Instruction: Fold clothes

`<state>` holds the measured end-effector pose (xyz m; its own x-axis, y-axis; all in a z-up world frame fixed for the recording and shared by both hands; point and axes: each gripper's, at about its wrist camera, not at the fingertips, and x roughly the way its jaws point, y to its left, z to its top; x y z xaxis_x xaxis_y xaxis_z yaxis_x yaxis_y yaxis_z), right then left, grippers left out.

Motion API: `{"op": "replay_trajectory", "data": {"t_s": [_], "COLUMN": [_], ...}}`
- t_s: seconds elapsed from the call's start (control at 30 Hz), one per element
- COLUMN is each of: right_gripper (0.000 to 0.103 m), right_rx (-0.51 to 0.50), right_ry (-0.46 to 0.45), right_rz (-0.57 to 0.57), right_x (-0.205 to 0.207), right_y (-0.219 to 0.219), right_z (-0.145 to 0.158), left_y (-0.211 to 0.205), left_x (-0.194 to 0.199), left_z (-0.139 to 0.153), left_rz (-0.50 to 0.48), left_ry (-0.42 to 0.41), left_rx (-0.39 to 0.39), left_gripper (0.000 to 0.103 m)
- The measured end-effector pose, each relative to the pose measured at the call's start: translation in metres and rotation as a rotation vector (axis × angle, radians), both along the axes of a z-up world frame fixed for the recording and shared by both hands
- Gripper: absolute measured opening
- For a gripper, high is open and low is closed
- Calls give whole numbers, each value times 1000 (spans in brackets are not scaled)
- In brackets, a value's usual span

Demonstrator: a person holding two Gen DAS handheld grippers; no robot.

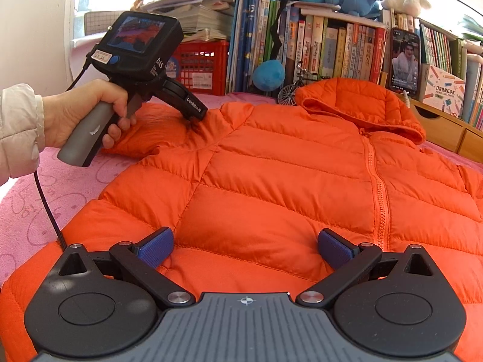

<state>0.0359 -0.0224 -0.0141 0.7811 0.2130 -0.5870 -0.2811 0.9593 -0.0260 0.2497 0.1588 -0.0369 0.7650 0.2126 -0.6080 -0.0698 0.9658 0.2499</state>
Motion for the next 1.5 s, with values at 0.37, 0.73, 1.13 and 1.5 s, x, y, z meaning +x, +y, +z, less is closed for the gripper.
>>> {"op": "replay_trajectory", "data": {"t_s": [0.37, 0.73, 1.13, 1.5], "right_gripper": [103, 103, 103, 103], "right_rx": [10, 5, 61, 277], "right_ry": [0, -2, -14, -148], "right_rz": [-2, -6, -9, -330], "right_x": [0, 0, -3, -50], "right_y": [-1, -1, -9, -173], "right_z": [-1, -2, 0, 29], "left_y": [-13, -17, -35, -92], "left_x": [-78, -18, -50, -118], "left_z": [8, -14, 17, 31], "left_rz": [-262, -102, -46, -296], "left_ry": [-35, -19, -93, -176], "left_rx": [-63, 40, 41, 3], "left_gripper": [83, 98, 90, 94]}}
